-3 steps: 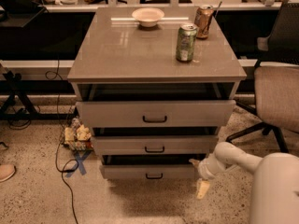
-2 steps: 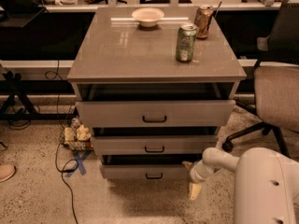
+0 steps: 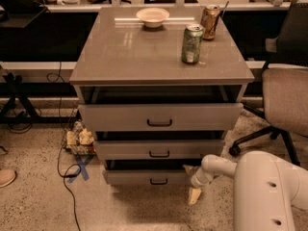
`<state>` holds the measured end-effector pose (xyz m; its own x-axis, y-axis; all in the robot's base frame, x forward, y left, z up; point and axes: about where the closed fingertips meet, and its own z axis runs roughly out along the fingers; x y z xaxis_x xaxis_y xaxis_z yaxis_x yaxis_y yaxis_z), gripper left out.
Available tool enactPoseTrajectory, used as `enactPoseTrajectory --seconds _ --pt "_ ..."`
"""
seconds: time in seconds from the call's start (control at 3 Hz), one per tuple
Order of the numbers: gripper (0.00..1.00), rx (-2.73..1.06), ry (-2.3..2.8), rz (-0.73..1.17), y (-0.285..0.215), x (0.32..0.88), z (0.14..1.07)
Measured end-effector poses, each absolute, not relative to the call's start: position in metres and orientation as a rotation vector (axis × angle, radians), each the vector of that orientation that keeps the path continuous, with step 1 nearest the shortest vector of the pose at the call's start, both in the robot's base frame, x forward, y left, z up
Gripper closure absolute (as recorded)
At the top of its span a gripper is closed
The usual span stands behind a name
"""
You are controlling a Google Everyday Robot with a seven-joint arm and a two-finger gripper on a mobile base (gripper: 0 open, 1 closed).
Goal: Open bottom drawer
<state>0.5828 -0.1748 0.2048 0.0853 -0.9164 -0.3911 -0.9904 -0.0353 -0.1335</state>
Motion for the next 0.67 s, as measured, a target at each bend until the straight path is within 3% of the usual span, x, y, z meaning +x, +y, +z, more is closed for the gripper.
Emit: enactPoseTrajectory --seconds 0.67 --pt "0.00 -1.967 1.849 0.125 -0.160 0.625 0.197"
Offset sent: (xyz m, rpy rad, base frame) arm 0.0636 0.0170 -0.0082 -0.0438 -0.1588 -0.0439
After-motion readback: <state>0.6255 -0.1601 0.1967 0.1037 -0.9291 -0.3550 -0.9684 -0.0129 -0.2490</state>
